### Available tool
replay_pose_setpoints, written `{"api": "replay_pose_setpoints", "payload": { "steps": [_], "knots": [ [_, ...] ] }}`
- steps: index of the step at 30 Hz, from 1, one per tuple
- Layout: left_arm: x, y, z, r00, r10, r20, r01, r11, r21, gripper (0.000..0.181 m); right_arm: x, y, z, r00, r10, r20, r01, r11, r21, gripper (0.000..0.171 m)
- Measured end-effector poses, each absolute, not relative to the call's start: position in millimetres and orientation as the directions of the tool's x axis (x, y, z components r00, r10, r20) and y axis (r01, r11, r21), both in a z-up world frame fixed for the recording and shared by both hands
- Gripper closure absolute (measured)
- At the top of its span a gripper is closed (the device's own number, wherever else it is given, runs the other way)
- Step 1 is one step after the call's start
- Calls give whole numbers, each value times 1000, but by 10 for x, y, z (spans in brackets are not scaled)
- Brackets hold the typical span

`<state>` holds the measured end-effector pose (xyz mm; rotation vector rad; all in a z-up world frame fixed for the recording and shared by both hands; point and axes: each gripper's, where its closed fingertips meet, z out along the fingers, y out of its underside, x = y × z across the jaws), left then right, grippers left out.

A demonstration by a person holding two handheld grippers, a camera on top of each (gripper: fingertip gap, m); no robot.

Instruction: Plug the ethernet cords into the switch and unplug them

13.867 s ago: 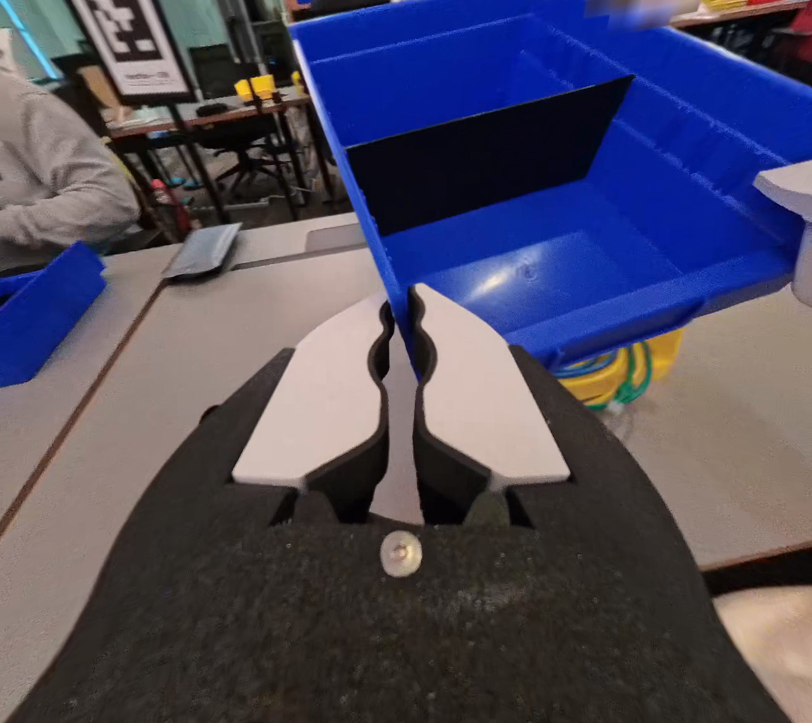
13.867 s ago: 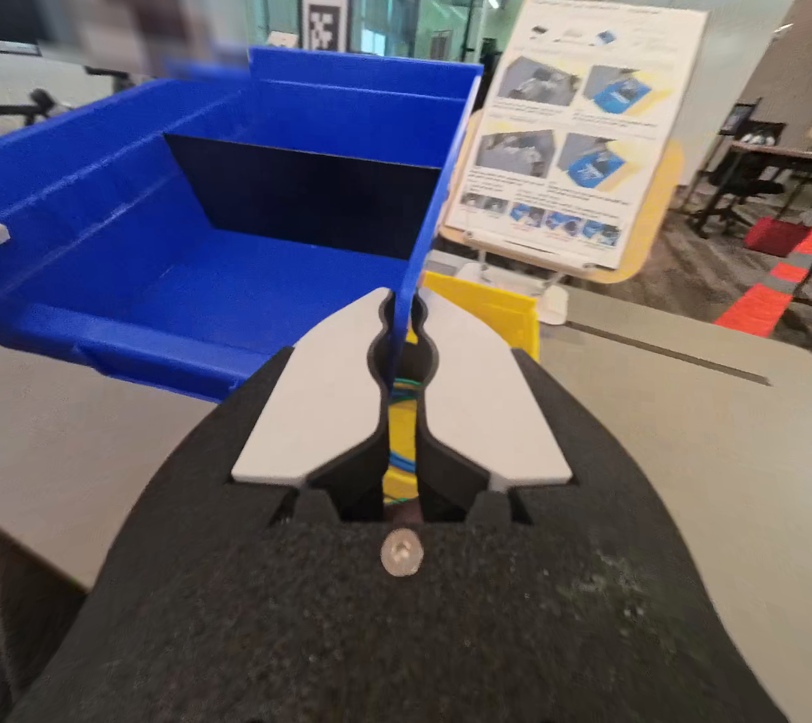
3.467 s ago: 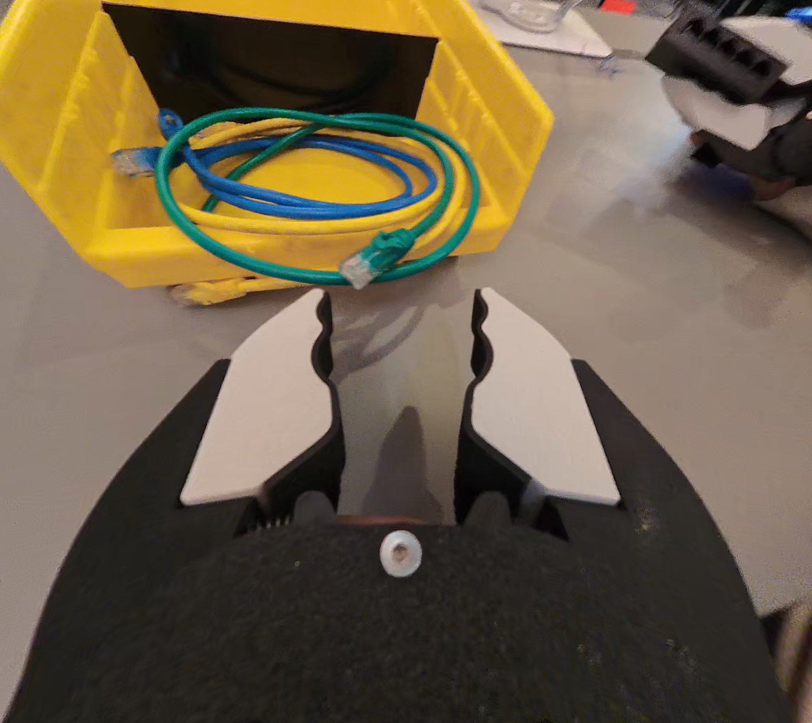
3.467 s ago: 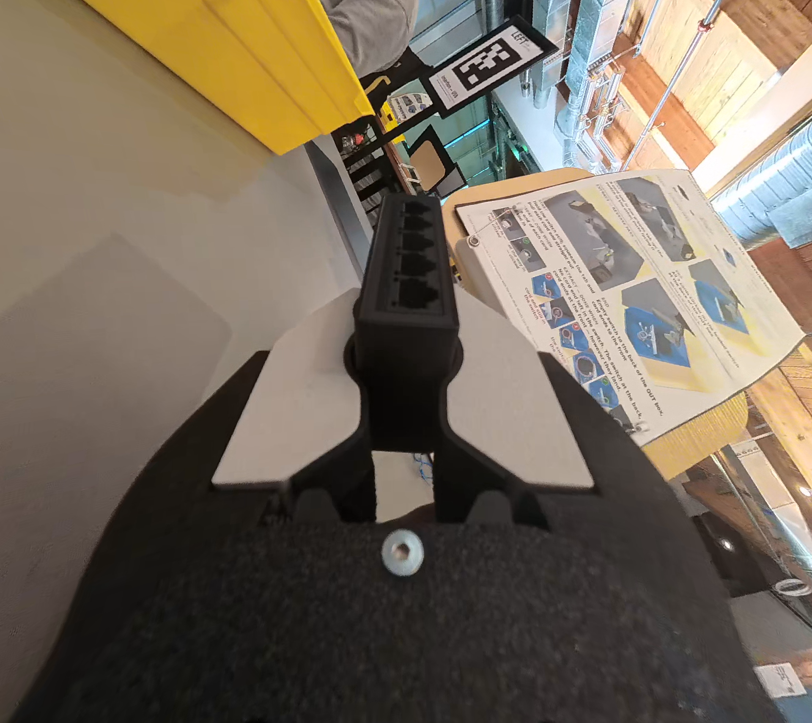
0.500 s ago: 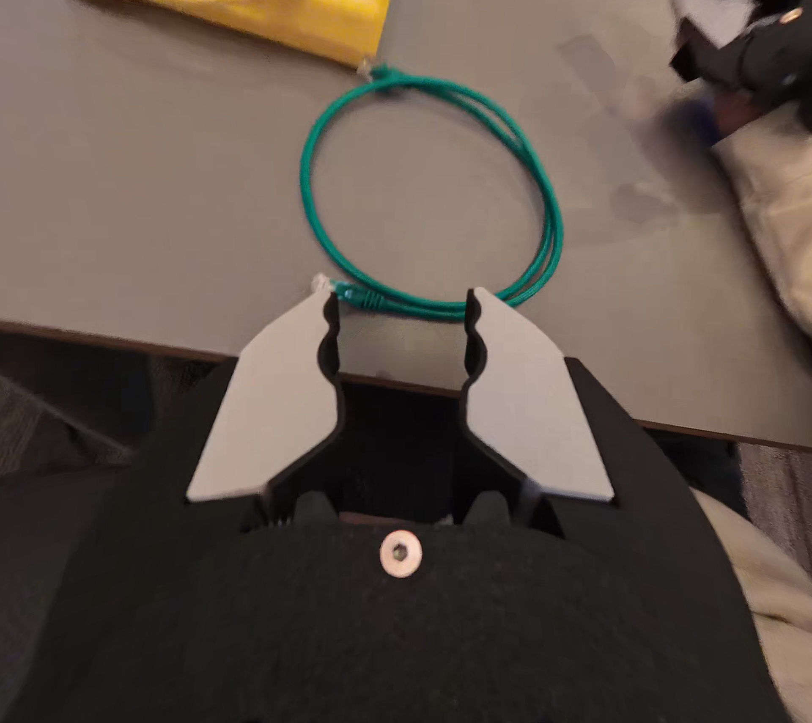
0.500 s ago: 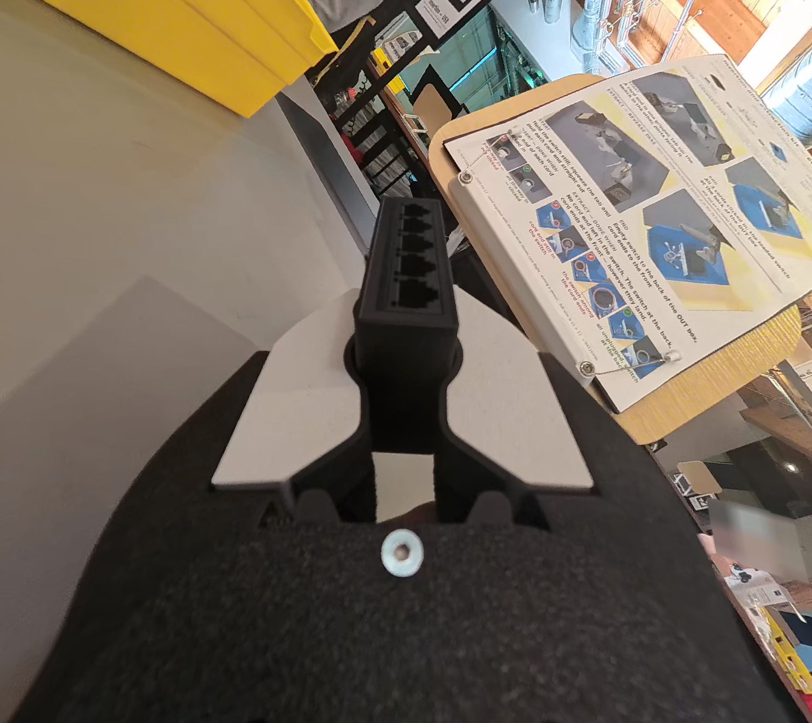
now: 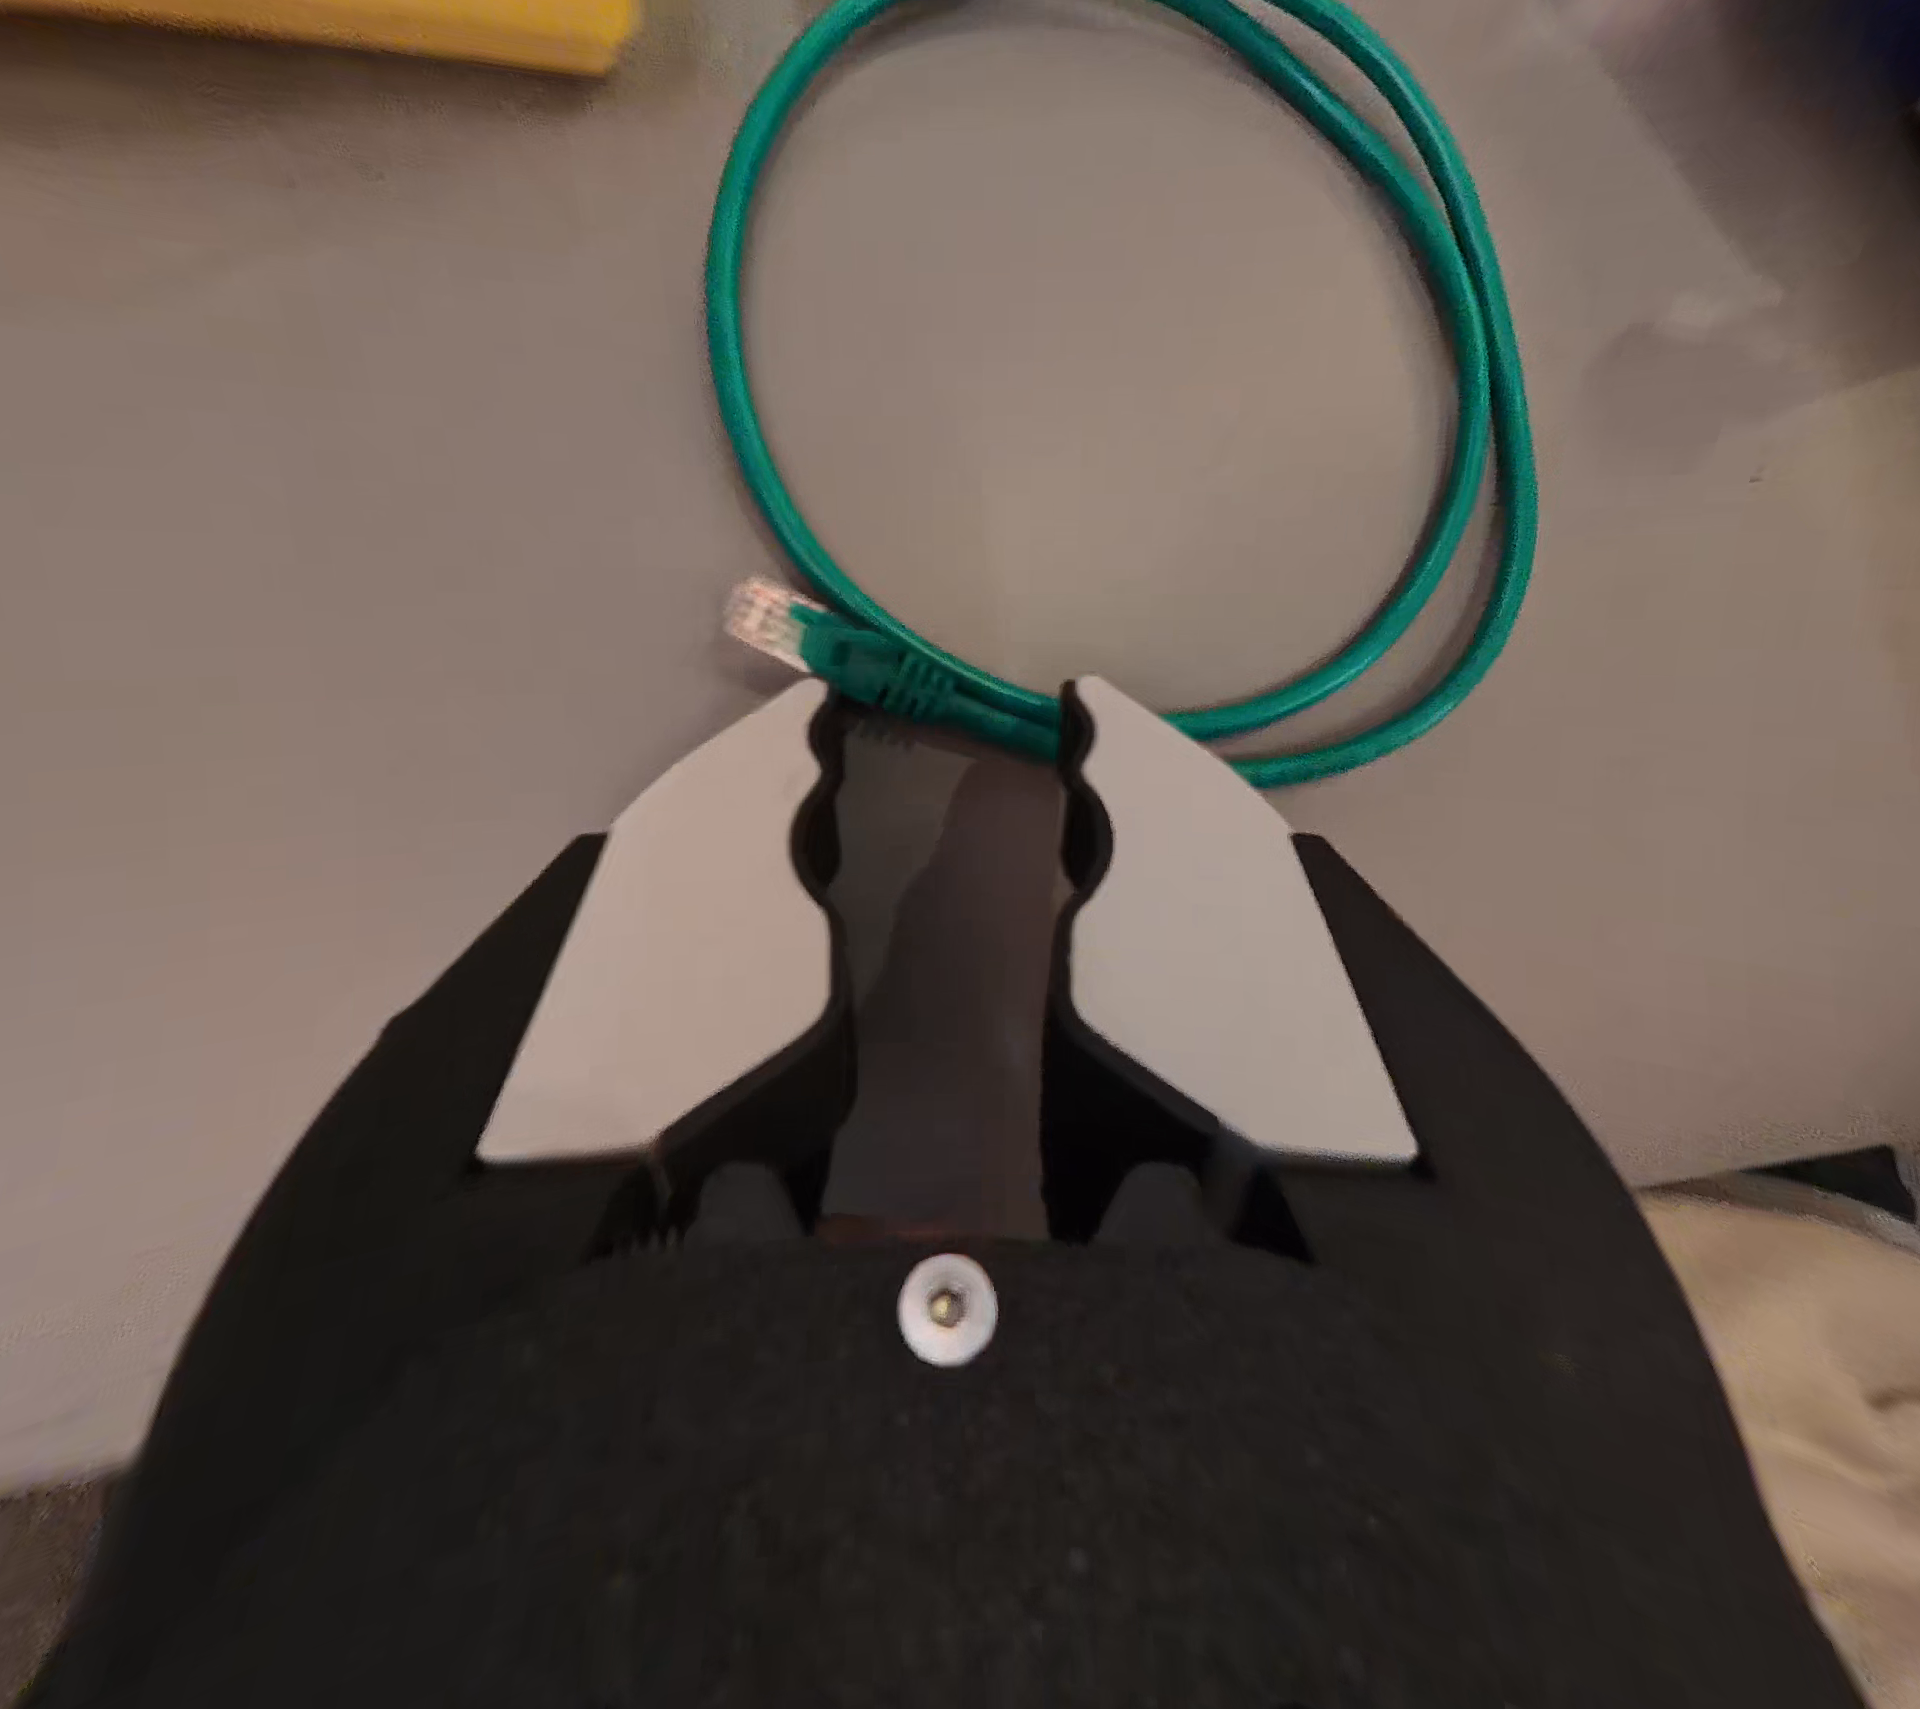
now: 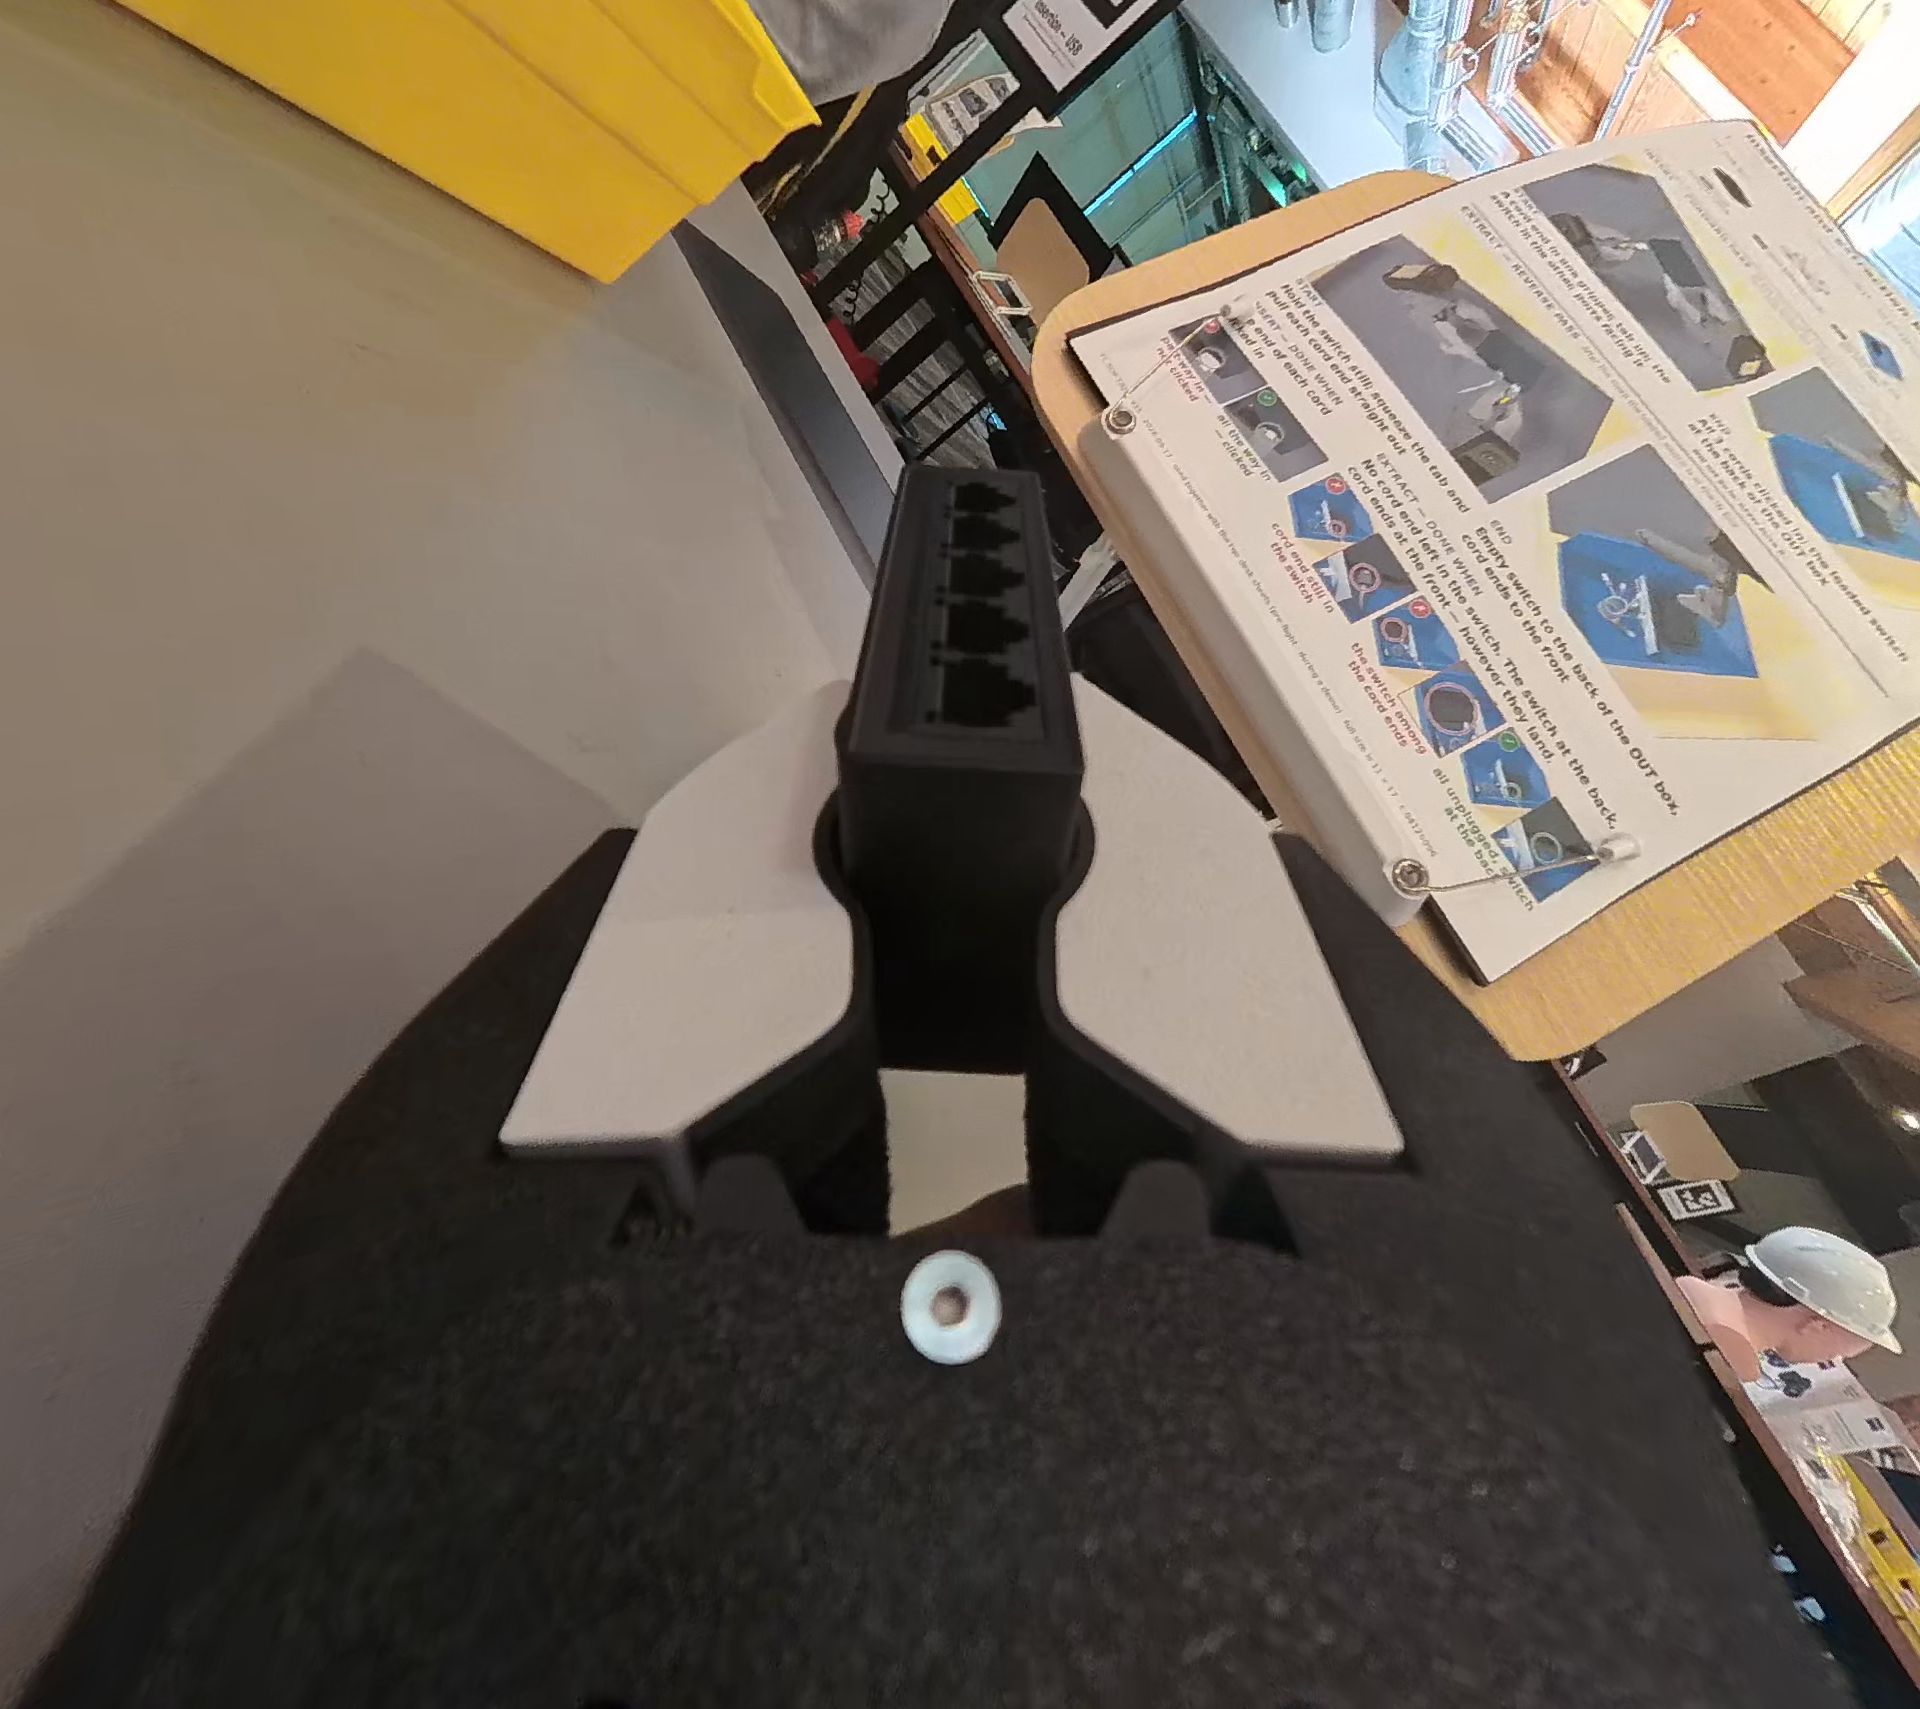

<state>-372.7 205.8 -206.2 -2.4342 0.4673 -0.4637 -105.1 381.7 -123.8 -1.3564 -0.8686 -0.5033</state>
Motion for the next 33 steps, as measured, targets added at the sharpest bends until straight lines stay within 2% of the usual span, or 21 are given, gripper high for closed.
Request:
{"api": "replay_pose_setpoints", "payload": {
  "steps": [3,5,8,10,12,14,16,19,21,26,27,29,31,33],
  "knots": [
    [-3400,2207,-2068,797,-559,228,-318,-709,-629,166,-1044,3815,-1238,605,162,780,760,177,-626,140],
    [-3197,2309,-2045,732,-662,161,-424,-628,-653,181,-1033,3817,-1232,610,159,777,757,174,-630,140],
    [-2970,2471,-1978,562,-826,-37,-649,-413,-639,181,-1018,3818,-1221,620,159,768,749,172,-640,140],
    [-2953,2580,-1891,495,-861,-120,-723,-331,-607,181,-1009,3818,-1215,626,157,764,745,171,-645,140],
    [-2975,2622,-1773,505,-858,-93,-706,-349,-616,181,-997,3819,-1211,629,154,762,743,168,-648,140],
    [-2990,2572,-1687,585,-810,23,-602,-453,-657,181,-994,3823,-1210,633,156,758,739,168,-652,140],
    [-3053,2502,-1781,691,-714,115,-499,-586,-638,152,-992,3832,-1214,632,157,758,740,166,-652,140],
    [-3068,2439,-2024,800,-573,176,-375,-707,-599,144,-1007,3839,-1222,630,165,759,740,169,-651,140],
    [-3006,2453,-2069,833,-521,186,-313,-720,-620,142,-1018,3835,-1227,626,169,761,742,170,-648,141],
    [-2800,2538,-2100,825,-559,88,-386,-669,-635,136,-1028,3822,-1227,627,172,760,740,175,-650,141],
    [-2757,2566,-2111,810,-585,48,-425,-642,-638,140,-1028,3825,-1229,626,173,760,740,174,-649,140],
    [-2656,2617,-2123,746,-664,-37,-523,-552,-649,161,-1030,3826,-1232,624,174,762,742,174,-647,140],
    [-2516,2624,-2122,644,-764,-48,-601,-466,-649,163,-1025,3823,-1232,624,171,762,743,172,-647,140],
    [-2474,2652,-2088,538,-841,-61,-675,-386,-629,172,-1018,3821,-1229,627,170,760,741,170,-649,140]
  ]
}}
